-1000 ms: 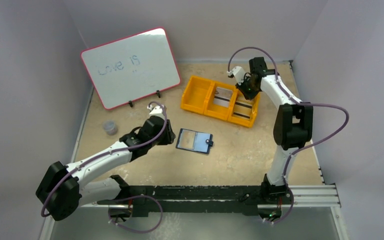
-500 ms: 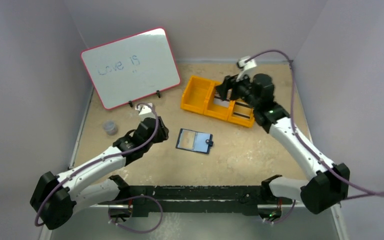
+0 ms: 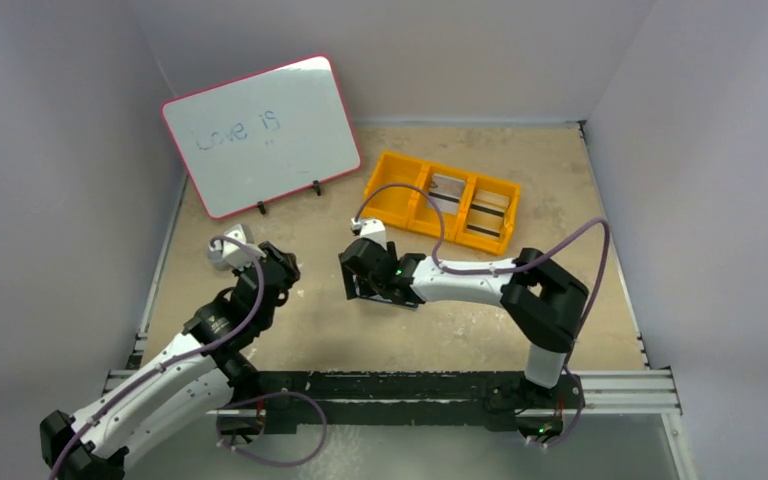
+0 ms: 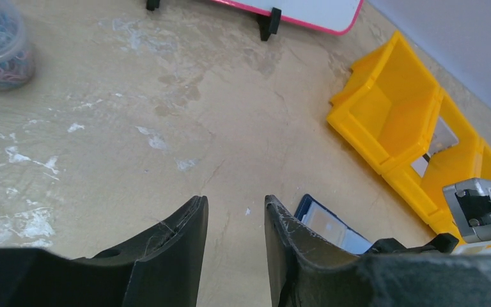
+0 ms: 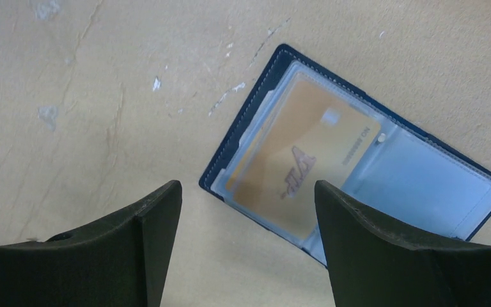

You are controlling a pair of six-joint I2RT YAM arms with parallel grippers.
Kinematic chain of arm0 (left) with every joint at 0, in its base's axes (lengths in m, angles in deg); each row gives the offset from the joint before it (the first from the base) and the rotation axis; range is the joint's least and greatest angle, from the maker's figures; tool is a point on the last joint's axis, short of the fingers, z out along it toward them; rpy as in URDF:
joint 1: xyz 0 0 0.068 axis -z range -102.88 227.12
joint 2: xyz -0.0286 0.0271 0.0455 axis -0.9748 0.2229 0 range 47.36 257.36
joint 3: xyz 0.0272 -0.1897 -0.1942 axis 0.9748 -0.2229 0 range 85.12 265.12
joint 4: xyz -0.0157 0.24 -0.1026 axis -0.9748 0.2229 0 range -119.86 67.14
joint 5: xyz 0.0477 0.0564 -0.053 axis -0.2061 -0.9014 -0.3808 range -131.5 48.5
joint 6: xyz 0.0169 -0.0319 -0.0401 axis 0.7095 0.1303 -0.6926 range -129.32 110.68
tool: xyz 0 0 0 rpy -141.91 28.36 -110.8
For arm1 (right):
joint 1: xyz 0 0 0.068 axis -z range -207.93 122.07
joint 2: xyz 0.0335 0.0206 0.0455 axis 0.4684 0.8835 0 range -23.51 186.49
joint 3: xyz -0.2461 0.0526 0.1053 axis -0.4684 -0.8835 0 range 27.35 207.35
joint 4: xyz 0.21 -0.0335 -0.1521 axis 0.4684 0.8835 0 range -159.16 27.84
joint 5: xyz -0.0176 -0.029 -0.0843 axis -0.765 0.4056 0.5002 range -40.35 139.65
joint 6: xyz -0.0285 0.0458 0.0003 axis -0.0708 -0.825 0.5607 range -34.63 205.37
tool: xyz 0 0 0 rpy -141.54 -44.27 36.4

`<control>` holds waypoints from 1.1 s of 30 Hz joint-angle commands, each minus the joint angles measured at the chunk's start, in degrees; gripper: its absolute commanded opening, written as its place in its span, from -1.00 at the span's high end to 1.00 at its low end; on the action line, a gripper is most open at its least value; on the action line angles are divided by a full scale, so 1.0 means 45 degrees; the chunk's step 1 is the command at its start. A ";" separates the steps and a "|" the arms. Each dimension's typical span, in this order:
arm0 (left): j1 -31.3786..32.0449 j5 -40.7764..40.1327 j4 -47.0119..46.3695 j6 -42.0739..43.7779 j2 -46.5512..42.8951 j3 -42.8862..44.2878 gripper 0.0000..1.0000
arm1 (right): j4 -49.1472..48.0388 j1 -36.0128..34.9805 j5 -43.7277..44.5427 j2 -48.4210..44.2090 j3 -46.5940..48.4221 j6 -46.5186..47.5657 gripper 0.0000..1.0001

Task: Take the credit cards out of the card holder
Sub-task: Remove the credit card from the card holder.

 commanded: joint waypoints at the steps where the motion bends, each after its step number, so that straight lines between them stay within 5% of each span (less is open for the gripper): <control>1: -0.0089 -0.1024 0.0783 -0.0419 -0.0441 -0.0057 0.25 | 0.1936 -0.0353 0.2554 0.0552 0.1542 -0.1291 -0.54; 16: -0.0084 -0.0965 0.0615 -0.0287 -0.0164 0.0067 0.25 | 0.2243 -0.0376 0.1941 0.1526 0.0939 -0.1410 -0.29; 24: -0.0101 -0.0707 0.0399 -0.0210 0.0197 0.0043 0.25 | 0.2461 -0.0298 0.2049 0.1688 0.0762 -0.1802 0.24; 29: -0.0082 -0.0236 -0.0079 -0.0087 0.0627 -0.0048 0.24 | 0.1873 -0.0127 0.1867 0.1136 0.0092 -0.2054 0.89; 33: -0.0095 0.0773 -0.1018 0.0260 0.1344 -0.0188 0.24 | 0.1114 0.0252 0.1334 0.0523 -0.0529 -0.2148 1.00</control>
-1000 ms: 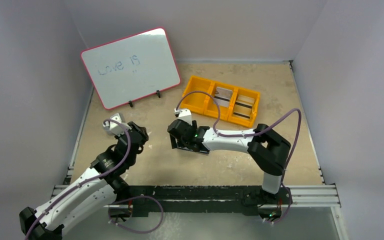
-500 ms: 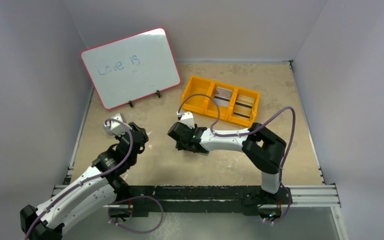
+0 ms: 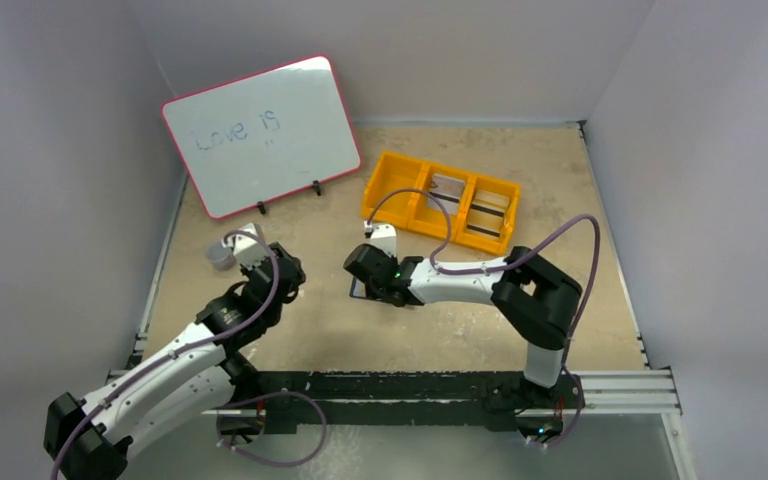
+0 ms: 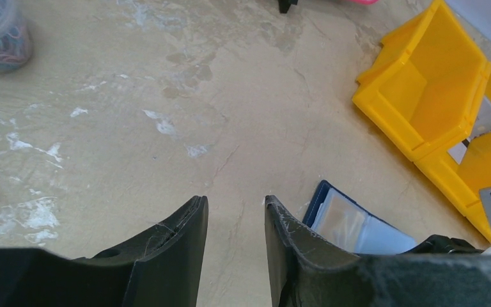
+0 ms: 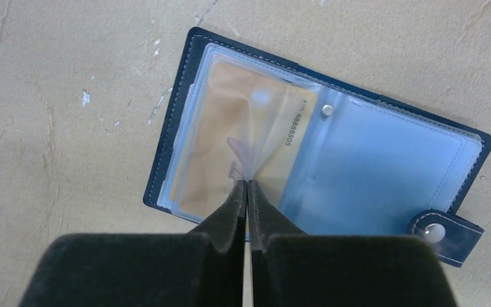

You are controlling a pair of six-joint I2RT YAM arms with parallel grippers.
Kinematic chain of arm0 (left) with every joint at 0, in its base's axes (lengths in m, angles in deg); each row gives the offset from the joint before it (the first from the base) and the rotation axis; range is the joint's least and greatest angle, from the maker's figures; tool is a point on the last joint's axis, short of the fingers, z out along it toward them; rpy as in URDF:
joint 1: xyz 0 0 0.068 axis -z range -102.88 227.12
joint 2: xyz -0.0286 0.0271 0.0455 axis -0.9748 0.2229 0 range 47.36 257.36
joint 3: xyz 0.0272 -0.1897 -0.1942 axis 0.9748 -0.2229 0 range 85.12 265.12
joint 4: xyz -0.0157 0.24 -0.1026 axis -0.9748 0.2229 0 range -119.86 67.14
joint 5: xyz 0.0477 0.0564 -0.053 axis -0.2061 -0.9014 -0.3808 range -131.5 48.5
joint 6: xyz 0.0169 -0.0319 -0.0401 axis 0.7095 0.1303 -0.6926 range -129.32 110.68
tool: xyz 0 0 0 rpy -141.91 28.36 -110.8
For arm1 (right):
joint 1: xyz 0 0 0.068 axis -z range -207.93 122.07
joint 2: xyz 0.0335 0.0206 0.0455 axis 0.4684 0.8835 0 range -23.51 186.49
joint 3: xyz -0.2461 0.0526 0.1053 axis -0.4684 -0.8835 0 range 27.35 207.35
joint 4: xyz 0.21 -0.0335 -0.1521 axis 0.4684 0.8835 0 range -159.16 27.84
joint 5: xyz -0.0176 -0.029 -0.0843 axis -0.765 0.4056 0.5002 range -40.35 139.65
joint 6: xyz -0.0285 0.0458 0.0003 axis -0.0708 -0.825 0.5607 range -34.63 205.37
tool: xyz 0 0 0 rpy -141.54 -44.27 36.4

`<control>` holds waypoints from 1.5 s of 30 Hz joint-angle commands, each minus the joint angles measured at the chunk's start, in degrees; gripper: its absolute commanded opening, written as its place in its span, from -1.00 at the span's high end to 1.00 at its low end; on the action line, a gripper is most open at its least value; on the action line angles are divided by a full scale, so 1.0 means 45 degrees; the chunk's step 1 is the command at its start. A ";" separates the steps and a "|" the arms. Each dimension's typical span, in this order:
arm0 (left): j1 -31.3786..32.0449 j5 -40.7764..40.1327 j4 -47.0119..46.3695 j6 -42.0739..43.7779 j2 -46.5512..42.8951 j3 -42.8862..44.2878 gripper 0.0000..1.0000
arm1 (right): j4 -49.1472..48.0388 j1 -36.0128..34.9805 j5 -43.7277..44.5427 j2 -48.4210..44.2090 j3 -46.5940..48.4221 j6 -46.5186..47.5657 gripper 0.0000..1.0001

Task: Take the credit cards out of the card holder
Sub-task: Remove the credit card from the card holder.

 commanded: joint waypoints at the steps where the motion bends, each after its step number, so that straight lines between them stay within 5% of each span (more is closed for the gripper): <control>1: -0.0100 0.1257 -0.1585 0.0489 0.0806 -0.0166 0.24 | -0.0170 0.0497 -0.0605 -0.0647 -0.1101 -0.0399 1.00; 22: -0.0092 0.6980 -0.6458 0.1463 0.5133 0.0347 0.24 | -0.8681 0.3226 -0.5699 -0.5679 -0.7529 -0.1128 1.00; 45: 0.0046 1.1872 -1.1757 0.0045 1.0112 0.1284 0.22 | -1.0293 0.4030 -0.6531 -0.6067 -0.9240 -0.1713 1.00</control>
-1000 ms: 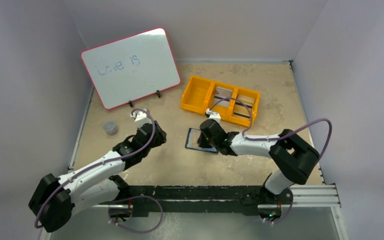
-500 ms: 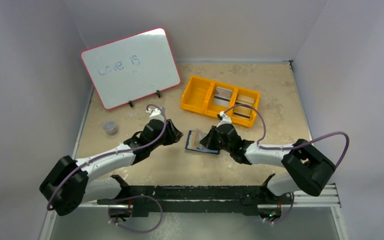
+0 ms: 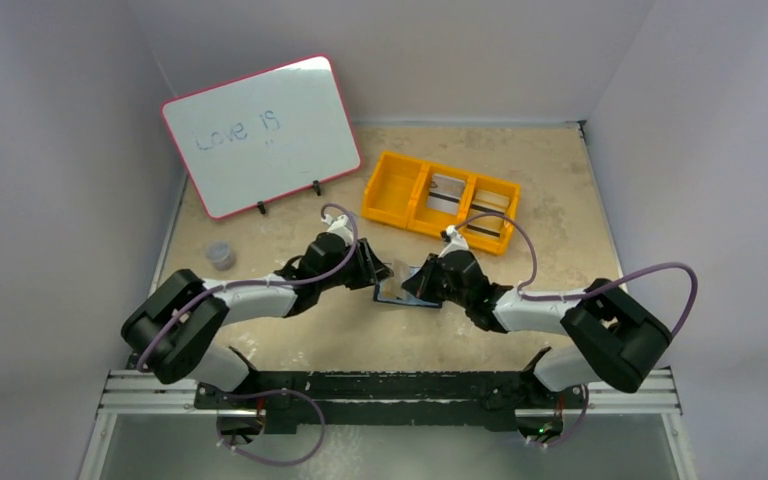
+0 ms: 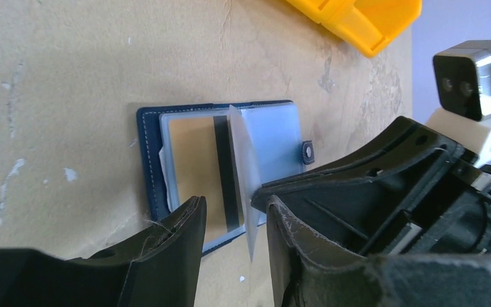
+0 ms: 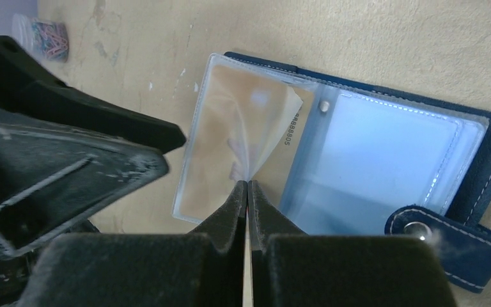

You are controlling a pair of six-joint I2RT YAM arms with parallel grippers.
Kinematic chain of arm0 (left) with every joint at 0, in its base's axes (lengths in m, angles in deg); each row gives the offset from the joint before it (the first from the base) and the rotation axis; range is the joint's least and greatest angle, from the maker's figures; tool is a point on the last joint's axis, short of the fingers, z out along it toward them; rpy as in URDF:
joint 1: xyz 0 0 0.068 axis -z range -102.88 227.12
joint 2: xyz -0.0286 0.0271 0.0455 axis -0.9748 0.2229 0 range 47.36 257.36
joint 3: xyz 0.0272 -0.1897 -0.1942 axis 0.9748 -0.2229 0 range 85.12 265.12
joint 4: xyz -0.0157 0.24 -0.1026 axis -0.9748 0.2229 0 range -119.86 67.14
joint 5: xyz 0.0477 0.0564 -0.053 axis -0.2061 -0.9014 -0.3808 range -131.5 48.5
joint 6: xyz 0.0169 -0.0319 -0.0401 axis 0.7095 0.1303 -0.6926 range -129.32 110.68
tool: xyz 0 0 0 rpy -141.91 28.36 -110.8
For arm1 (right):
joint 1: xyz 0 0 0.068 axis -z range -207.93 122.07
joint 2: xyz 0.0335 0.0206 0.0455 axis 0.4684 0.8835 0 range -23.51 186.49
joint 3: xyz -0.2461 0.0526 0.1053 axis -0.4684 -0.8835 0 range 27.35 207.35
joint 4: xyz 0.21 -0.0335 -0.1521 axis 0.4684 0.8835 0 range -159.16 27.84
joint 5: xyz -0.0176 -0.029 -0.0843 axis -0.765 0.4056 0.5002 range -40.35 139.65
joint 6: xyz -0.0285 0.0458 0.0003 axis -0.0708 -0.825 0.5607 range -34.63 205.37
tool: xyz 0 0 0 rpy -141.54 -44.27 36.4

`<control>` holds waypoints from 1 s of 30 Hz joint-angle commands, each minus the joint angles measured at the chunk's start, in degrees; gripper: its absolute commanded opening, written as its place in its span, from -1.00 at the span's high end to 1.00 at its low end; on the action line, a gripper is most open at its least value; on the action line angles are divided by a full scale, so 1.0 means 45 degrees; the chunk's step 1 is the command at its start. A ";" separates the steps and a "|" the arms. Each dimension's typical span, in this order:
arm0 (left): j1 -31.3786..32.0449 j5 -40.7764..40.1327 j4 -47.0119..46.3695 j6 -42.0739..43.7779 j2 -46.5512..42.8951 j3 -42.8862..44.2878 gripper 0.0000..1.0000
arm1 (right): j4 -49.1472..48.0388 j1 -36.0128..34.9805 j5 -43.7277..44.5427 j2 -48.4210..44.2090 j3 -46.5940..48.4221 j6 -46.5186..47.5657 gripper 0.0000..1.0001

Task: Take the credit cards out of the card holder
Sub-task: Remove the credit card from the card holder.

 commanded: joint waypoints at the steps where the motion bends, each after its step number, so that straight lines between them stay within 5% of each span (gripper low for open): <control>1: 0.0086 0.1190 -0.1675 -0.0431 0.1037 0.0878 0.21 | -0.0923 0.0129 -0.0177 -0.0380 -0.0124 -0.0158 1.00; 5: 0.0208 0.1371 -0.2328 -0.0703 0.1654 0.0994 0.23 | -0.0968 0.0161 -0.0212 -0.0455 -0.0193 -0.0177 1.00; 11: 0.0213 0.1423 -0.1803 -0.0419 0.2516 0.1569 0.73 | 0.0092 0.0196 -0.0187 -0.0884 0.0255 -0.0068 1.00; 14: 0.0230 0.1067 -0.1259 -0.0091 0.2610 0.1701 1.00 | 0.1593 0.0200 0.0136 -0.1284 0.0714 0.0058 0.60; 16: 0.0228 0.0913 -0.1008 0.0102 0.2609 0.1769 1.00 | 0.2368 0.0196 0.0513 -0.1708 0.0830 0.0062 0.32; 21: 0.0225 0.0188 0.0661 0.1000 0.2273 0.2150 1.00 | 0.5161 0.0195 0.2540 -0.2892 0.1290 -0.0083 0.17; 30: 0.0457 -0.2653 0.5275 0.2693 -0.0501 0.2491 1.00 | 0.6250 0.0313 0.2380 -0.1724 0.2541 0.0160 0.29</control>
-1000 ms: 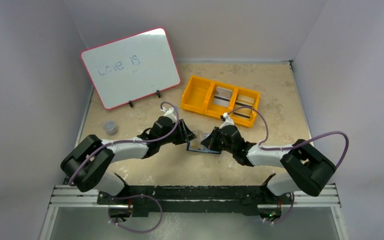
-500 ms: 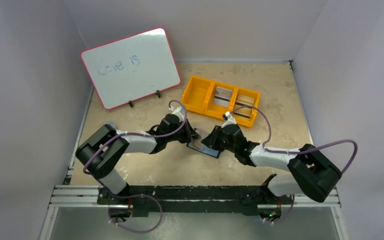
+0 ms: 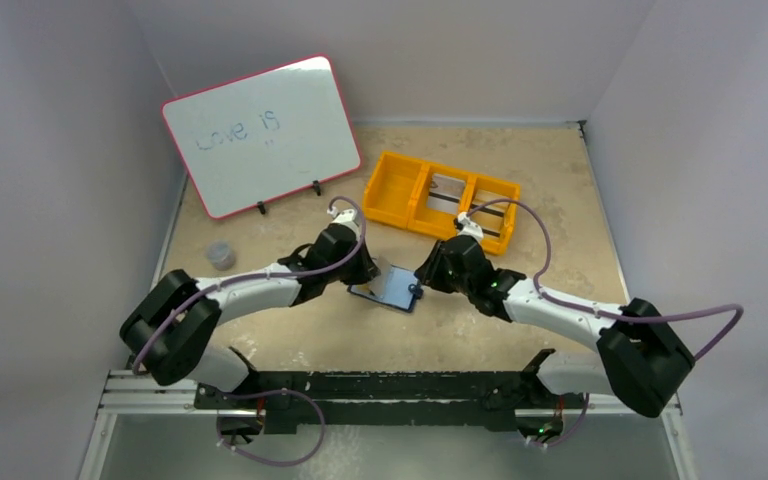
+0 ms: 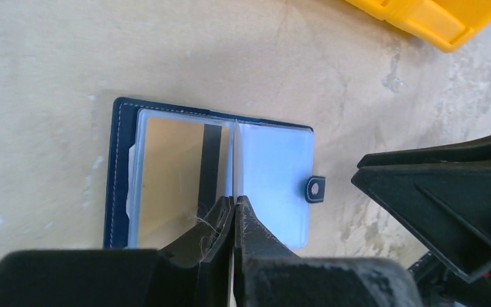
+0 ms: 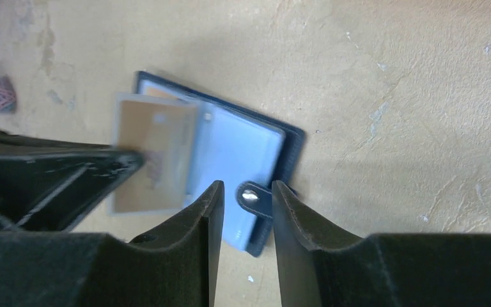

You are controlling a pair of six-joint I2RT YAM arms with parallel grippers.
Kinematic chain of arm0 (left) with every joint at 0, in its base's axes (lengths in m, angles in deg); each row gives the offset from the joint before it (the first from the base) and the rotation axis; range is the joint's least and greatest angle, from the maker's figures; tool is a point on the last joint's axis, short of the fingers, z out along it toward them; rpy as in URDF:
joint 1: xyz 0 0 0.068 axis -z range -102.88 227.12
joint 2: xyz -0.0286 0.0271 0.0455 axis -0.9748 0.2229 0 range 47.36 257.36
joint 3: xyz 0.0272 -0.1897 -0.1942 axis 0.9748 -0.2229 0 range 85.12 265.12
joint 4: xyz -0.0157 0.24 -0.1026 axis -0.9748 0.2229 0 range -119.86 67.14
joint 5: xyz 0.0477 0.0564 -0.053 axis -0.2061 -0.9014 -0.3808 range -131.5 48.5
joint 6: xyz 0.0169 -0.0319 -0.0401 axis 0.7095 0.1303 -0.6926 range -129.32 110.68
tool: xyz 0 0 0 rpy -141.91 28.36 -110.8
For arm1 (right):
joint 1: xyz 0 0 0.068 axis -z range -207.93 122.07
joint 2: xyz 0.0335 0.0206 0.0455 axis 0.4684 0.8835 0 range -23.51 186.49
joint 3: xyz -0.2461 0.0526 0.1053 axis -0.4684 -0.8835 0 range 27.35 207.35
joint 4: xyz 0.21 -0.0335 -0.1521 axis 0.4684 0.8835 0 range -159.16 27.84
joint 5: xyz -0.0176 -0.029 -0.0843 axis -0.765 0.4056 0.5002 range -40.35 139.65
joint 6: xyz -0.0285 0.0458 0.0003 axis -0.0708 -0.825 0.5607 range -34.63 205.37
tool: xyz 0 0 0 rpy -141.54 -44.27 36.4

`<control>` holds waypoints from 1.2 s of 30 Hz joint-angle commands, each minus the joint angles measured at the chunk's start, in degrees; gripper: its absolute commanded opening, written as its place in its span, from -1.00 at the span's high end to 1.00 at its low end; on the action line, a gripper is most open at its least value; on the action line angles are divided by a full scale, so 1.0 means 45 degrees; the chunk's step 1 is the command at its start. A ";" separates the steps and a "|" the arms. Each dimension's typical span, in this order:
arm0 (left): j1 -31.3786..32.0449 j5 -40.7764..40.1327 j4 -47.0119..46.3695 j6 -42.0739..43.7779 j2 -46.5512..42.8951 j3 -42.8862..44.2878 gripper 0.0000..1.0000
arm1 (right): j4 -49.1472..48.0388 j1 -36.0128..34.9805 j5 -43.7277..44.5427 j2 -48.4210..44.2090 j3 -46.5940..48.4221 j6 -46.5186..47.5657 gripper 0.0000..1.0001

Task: Take the credit cards out of the card holder
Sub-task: Remove the credit card from the card holder.

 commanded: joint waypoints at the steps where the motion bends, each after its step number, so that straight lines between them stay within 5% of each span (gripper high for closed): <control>1: 0.0256 -0.1697 0.2133 0.1137 -0.1385 0.0680 1.00 | 0.0331 0.0041 0.0146 0.0362 0.0594 0.0005 0.29; 7: 0.0749 -0.1666 0.2189 0.1416 -0.0533 0.1212 0.95 | -0.0224 0.0089 -0.0222 0.0124 0.0336 -0.0230 0.23; 11: 0.1669 -0.3146 0.3013 0.1778 0.0694 0.2239 0.99 | -0.0446 0.0121 -0.0729 0.0121 0.0216 -0.0319 0.07; 24: 0.2712 -0.5416 0.3894 0.1169 0.0848 0.3096 0.99 | 0.2305 0.0099 0.0244 0.2759 0.2203 0.0579 -0.24; 32: 0.2814 -0.5947 0.4273 0.1189 0.0929 0.3315 0.97 | 0.2684 -0.0115 0.0608 0.3533 0.2827 0.1036 -0.17; 36: 0.2867 -0.6214 0.4417 0.1130 0.0968 0.3465 0.95 | 0.3136 -0.0115 0.0717 0.3518 0.2671 0.0629 0.07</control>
